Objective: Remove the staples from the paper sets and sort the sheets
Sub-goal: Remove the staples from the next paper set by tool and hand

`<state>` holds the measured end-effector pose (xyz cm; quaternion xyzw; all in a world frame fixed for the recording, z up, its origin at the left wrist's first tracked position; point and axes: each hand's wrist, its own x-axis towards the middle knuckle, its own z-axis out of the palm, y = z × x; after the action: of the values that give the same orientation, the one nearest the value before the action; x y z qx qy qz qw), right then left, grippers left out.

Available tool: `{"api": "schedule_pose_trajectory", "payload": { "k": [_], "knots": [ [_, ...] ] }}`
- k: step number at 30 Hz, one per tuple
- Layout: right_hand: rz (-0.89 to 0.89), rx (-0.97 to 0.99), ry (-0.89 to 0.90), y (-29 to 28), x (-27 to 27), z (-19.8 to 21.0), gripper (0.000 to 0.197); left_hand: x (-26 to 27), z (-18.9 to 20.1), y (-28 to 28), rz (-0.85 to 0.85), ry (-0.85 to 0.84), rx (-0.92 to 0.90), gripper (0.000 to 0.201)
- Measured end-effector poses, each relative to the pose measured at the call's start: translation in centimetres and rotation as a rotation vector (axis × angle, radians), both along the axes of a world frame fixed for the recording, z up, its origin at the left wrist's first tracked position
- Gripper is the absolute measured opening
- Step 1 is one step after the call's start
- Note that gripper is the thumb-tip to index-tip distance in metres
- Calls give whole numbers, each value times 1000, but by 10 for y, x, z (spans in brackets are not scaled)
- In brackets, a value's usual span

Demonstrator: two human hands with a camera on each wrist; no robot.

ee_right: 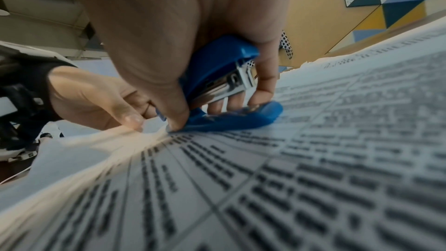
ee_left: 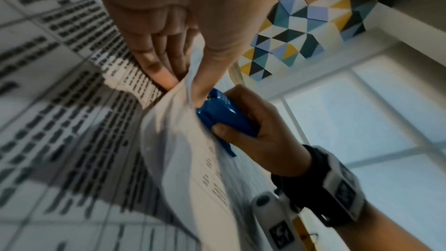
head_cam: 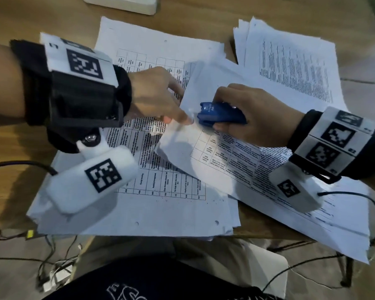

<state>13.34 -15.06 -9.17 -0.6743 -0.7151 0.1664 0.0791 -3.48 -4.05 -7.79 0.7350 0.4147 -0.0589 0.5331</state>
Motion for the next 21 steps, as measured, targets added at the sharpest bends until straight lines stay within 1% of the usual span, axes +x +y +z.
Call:
{"api": "schedule_pose_trajectory", "payload": {
  "k": [1, 2, 3, 6, 8, 9, 11, 13, 15, 18, 21],
  "knots": [
    [11, 20, 7, 0, 0, 0, 27, 0, -1, 1, -10, -12, -23, 52],
    [21, 38, 12, 0, 1, 0, 27, -1, -2, 2, -21, -28, -47, 47],
    [30, 51, 15, 1, 1, 0, 27, -2, -4, 4, -24, -41, -76, 48],
    [67, 68, 7, 4, 1, 0, 26, -3, -8, 10, 6, -76, -189, 59],
    [110, 84, -1, 6, 0, 1, 26, -3, -10, 12, 37, -92, -238, 61],
    [128, 92, -8, 7, -1, 1, 28, -3, -12, 14, 46, -96, -247, 60],
    [155, 106, -31, 8, -2, 1, 28, -3, -14, 15, 48, -109, -254, 50],
    [182, 114, -57, 9, -2, 1, 25, -2, -15, 16, 55, -120, -254, 44],
    [220, 113, -99, 10, -2, 3, 23, -2, -16, 17, 59, -121, -258, 42],
    [290, 111, -212, 12, -4, 5, 20, -2, -17, 17, 66, -130, -260, 45],
    [291, 120, -256, 13, -10, 6, 19, -2, -17, 17, 85, -124, -266, 45]
  ]
}}
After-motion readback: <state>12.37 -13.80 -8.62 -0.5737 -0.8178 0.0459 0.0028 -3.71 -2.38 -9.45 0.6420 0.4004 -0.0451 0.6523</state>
